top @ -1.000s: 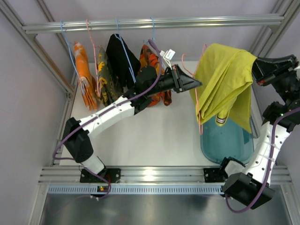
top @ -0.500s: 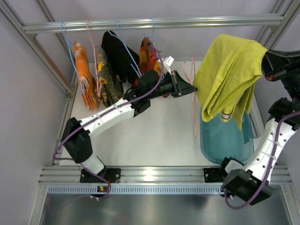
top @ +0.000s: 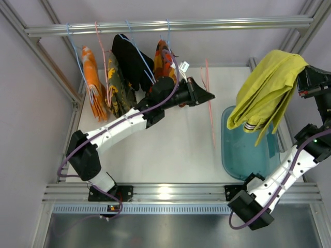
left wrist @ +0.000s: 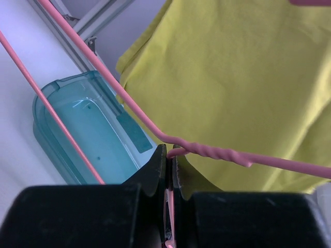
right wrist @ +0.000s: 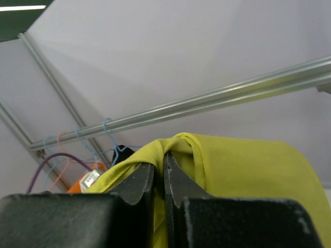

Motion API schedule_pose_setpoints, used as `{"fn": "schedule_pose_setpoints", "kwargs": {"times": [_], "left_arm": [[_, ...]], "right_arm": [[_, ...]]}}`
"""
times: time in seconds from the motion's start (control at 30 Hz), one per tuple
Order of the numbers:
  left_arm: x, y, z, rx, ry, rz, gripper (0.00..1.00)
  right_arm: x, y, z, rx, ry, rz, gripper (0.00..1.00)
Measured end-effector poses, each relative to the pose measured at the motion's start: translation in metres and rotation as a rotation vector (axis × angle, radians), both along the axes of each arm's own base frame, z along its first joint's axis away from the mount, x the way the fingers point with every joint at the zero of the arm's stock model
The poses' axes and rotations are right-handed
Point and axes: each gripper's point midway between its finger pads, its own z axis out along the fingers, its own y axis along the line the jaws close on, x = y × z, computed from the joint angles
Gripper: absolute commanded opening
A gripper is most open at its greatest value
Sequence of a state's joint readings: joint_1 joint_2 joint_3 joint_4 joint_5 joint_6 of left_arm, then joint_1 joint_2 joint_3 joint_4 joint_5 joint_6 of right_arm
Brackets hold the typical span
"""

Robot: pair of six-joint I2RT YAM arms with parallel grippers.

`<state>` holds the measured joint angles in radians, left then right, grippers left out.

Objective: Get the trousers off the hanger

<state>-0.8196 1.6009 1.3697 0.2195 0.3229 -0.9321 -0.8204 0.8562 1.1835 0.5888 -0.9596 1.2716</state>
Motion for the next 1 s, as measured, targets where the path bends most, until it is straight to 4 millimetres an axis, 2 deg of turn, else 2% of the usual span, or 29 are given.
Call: {"fn": "schedule_pose_setpoints", "kwargs": {"times": [0.17,0.47,0.6,0.73,1.0], "left_arm": [[0.000,0.003,0.003,0.013,-0.039,0.004,0.00],[0.002,0.004,0.011,0.026,-0.105,0.004,0.00],[0.001,0.004,0.012,0.025,-0.113,0.002,0.00],[0.001,0.004,0.012,0.027,-0.117,0.002,0.00],[0.001,0.004,0.012,0.028,-0.119,0.002,0.00]], "right_arm": [[-0.002,-0.016,-0.028,-0.021,0.055,-0.138,0.00],[-0.035,-0.008,-0.061,-0.148,0.110,-0.428,0.00],[-0.045,-0.015,-0.078,-0.175,0.198,-0.533,0.00],[-0.048,-0.031,-0.109,-0.169,0.327,-0.616,0.00],[-0.048,-0.064,-0.190,-0.132,0.584,-0.698,0.00]]}}
